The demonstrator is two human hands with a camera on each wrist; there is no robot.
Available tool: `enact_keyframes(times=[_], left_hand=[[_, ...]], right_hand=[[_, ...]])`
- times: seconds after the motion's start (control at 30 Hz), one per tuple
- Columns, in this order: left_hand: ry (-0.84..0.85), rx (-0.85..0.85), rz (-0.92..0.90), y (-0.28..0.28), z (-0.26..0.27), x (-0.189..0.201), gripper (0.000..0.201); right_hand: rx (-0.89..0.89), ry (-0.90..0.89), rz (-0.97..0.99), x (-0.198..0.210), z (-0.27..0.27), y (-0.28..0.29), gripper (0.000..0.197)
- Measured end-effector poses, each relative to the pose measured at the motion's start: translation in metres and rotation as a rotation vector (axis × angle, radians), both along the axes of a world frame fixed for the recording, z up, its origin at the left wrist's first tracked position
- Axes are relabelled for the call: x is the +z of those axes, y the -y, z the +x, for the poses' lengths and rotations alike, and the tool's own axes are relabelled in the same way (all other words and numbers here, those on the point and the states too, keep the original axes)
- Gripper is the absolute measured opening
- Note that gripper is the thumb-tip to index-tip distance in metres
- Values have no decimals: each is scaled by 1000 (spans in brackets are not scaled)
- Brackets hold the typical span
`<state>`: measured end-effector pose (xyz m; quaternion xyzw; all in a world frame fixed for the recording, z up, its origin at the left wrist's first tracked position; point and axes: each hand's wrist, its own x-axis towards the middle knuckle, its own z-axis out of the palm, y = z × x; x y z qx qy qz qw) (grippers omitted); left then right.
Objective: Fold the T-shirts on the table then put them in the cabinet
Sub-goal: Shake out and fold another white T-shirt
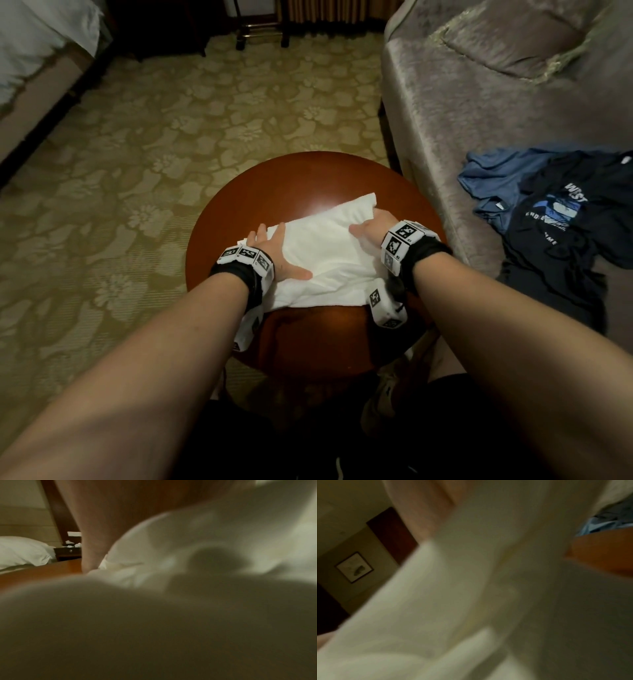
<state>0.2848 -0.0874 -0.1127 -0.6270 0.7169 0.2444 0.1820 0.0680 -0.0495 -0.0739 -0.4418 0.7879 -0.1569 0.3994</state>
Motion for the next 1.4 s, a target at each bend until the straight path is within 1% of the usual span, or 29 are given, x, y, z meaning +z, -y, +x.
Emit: enact_keyframes(times=[0.03, 0.13, 0.17, 0.27, 0.4, 0.47, 0.57, 0.63, 0.67, 0.7, 0.73, 0.8, 0.83, 0.87, 0.9, 0.93, 1.03, 1.13, 1.2, 1.33, 1.4], left_hand=[[-29, 35, -15, -2, 2, 1, 131], [-155, 176, -67, -8, 7, 10, 127], [-199, 227, -84, -9, 9, 14, 125], [-340, 353, -157, -12, 9, 35, 120], [-614, 507, -225, -20, 2, 71, 107], [-737, 558, -219, -22, -1, 88, 106], [-898, 638, -198, -26, -3, 111, 113], [-978, 679, -210, -29, -2, 125, 128], [-1035, 695, -213, -31, -2, 131, 136], [-1118, 694, -208, -32, -3, 136, 139], [-1231, 676, -163, -35, -5, 143, 135], [-1472, 596, 68, -42, -13, 158, 115], [-1553, 566, 163, -47, -18, 167, 108], [-1596, 545, 227, -51, -23, 175, 102], [-1608, 526, 246, -54, -30, 182, 97], [-1597, 522, 219, -55, -37, 187, 92], [-1536, 518, 47, -65, -61, 205, 74], [-1454, 470, -93, -80, -89, 221, 59], [-1413, 410, -118, -92, -111, 230, 54], [-1316, 268, -103, -123, -162, 242, 47], [-1235, 208, -95, -141, -189, 247, 49]], right_hand=[[-11, 56, -63, 7, 3, 0, 62], [14, 147, -264, 27, 10, 0, 36], [24, 153, -323, 38, 14, -3, 32], [73, 110, -486, 70, 24, -8, 29], [169, 35, -616, 118, 32, -19, 28], [209, 15, -677, 144, 35, -27, 25], [223, 28, -782, 184, 36, -41, 25], [204, 88, -853, 210, 32, -51, 25], [186, 116, -877, 222, 29, -57, 22], [169, 145, -897, 232, 25, -62, 18], [155, 173, -911, 240, 20, -66, 14], [118, 202, -929, 251, 8, -75, 11], [89, 198, -934, 253, 0, -78, 12], [61, 194, -938, 254, -9, -83, 14], [27, 179, -941, 254, -19, -87, 15], [-12, 150, -945, 253, -27, -93, 16], [-132, 9, -929, 253, -52, -118, 27], [-224, -193, -846, 243, -87, -141, 41], [-283, -255, -799, 233, -112, -154, 47], [-396, -315, -710, 216, -160, -184, 53], [-455, -361, -659, 210, -185, -206, 54]])
